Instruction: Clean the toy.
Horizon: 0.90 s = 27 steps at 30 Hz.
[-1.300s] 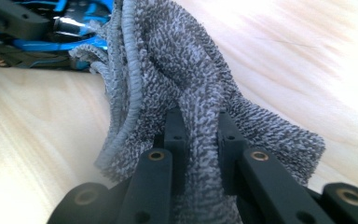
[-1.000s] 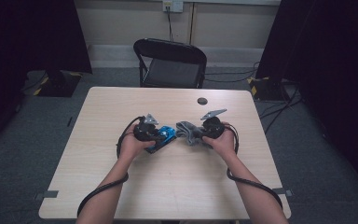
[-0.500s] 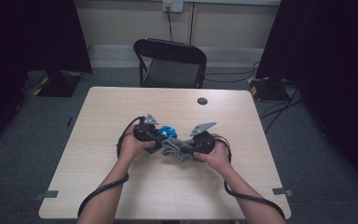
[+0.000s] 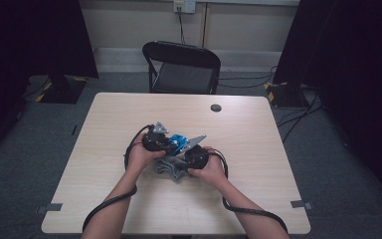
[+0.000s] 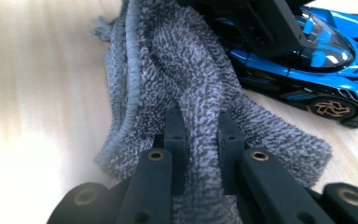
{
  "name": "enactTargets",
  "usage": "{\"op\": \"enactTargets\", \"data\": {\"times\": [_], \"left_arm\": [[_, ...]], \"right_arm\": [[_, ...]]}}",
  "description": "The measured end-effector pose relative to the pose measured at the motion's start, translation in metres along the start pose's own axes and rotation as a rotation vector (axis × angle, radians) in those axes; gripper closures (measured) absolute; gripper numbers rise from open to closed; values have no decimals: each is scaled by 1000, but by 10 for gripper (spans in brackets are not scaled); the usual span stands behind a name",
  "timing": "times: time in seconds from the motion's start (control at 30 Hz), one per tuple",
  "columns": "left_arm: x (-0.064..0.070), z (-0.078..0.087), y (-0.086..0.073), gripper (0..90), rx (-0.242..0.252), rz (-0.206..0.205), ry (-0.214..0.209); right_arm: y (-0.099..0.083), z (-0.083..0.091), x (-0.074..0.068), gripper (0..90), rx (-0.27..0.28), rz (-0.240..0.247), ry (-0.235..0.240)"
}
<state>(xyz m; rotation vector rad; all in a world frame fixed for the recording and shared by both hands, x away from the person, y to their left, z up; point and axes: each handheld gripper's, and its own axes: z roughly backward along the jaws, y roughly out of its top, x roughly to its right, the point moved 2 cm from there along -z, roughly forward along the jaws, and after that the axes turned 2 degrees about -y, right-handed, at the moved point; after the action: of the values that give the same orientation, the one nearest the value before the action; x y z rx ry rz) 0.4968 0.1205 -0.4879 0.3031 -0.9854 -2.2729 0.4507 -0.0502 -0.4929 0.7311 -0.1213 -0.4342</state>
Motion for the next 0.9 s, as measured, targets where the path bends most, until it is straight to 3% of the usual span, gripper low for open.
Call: {"op": "enactTargets", "data": {"times": [0.13,0.9], "left_arm": [[0,0,0,515,0,-1,-1],[0,0,0,515,-2,2,-2]], "right_arm": [[-1,-4,7,794,12,-41,-7],[-8,5,34,793,5,-91,-77]]}}
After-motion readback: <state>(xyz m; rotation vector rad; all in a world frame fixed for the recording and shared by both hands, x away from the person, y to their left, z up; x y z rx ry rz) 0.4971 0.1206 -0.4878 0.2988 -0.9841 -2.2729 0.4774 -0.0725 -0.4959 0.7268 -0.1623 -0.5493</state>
